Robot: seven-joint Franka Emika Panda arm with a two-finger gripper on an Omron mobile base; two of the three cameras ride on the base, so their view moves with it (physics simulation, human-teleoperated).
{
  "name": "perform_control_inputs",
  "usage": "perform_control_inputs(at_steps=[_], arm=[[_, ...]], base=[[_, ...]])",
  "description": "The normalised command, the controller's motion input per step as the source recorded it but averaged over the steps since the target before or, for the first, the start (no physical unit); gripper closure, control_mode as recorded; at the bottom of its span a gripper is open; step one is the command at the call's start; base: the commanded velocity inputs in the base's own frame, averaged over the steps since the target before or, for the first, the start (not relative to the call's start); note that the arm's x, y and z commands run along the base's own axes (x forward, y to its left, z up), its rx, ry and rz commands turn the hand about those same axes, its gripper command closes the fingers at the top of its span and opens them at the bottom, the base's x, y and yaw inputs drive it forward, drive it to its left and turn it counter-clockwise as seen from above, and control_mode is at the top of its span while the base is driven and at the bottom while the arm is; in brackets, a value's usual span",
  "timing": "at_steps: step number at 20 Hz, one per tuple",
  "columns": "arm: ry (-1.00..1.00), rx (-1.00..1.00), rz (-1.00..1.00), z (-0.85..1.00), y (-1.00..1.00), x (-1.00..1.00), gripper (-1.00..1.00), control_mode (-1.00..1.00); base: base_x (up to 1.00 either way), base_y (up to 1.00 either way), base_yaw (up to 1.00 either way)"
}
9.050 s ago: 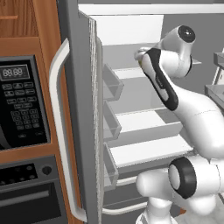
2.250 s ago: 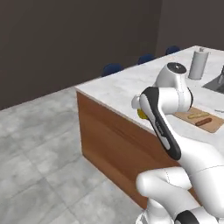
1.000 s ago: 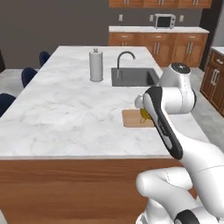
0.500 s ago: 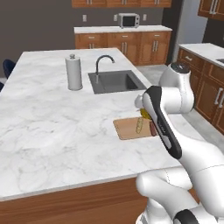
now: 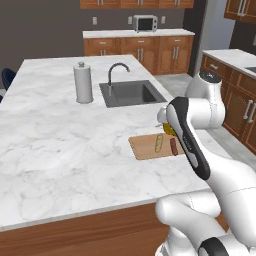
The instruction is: Retrieve the sausage and cheese from the fridge and place them on the cutting board on the counter.
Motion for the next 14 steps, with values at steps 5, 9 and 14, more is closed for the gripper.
perform_control_inputs(at_steps=[5,9,14], arm=[[0.00,0.00,0.00,0.00,0.00,0.00,1.00,1.00],[0.00,0.00,0.00,0.00,0.00,0.00,1.00,1.00],[0.00,0.00,0.00,0.00,0.00,0.00,1.00,-1.00]], base=[[0.00,0.00,0.00],[0.00,0.00,0.00],[0.00,0.00,0.00]])
